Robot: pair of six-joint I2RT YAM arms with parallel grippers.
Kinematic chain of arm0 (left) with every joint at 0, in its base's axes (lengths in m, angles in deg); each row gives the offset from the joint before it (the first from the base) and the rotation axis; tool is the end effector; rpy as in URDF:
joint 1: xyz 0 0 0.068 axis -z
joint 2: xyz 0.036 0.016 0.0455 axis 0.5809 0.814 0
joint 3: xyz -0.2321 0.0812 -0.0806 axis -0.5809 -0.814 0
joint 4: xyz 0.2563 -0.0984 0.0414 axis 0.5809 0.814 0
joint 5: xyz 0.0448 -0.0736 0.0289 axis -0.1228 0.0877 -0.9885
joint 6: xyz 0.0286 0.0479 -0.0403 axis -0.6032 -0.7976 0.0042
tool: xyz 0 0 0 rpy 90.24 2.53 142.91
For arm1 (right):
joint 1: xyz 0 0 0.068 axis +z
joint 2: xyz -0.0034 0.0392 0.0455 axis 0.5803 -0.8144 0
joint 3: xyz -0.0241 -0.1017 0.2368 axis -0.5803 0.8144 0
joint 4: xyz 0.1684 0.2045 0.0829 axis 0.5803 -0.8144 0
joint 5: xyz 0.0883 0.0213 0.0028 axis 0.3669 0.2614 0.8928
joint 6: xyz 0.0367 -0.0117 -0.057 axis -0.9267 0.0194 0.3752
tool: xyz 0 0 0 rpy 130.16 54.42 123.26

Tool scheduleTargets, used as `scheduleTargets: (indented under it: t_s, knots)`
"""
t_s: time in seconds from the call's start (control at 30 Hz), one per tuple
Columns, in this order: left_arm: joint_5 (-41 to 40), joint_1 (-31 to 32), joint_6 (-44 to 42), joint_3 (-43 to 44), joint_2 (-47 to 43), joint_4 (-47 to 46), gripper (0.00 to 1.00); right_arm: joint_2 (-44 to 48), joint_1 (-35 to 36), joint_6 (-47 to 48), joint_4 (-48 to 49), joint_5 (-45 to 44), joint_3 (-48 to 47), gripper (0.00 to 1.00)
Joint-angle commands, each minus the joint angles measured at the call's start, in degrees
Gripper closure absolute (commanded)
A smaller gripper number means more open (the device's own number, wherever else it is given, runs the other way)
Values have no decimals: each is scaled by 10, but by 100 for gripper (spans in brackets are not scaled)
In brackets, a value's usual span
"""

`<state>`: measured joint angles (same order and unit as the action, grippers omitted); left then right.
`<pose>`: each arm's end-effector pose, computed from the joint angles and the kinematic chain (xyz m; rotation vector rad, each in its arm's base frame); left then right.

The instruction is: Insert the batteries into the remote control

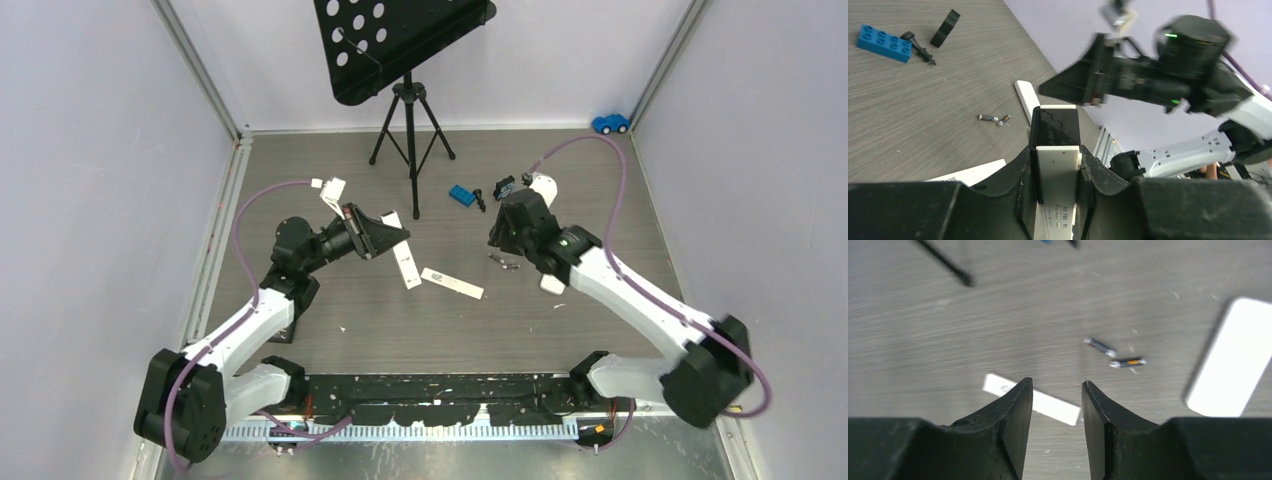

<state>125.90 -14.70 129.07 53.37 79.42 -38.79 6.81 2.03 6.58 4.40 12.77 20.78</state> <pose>0.2424 -0.1283 0.2596 0.1577 1.7018 -1.4455 0.2370 0.1569 0.2833 0.2056 2.1696 0.3533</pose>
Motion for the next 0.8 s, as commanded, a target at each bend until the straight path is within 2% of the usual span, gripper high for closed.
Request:
scheduleTargets:
  t_s: [0.0, 0.23, 0.43, 0.57, 0.77]
  knots:
    - [47, 3, -11, -8, 9, -99, 100, -95, -49, -45, -26, 9, 6, 55]
    - [86, 3, -10, -23, 37, -133, 100, -215, -60, 107, 58, 7, -1, 53]
    - [154, 3, -6, -25, 60, -193, 100, -288, -68, 233, 66, 28, -28, 51]
    - [174, 3, 5, -28, 70, -244, 100, -321, -92, 262, 55, 61, -45, 55]
    - [183, 4, 23, -29, 87, -280, 100, -339, -100, 248, 49, 74, -52, 57]
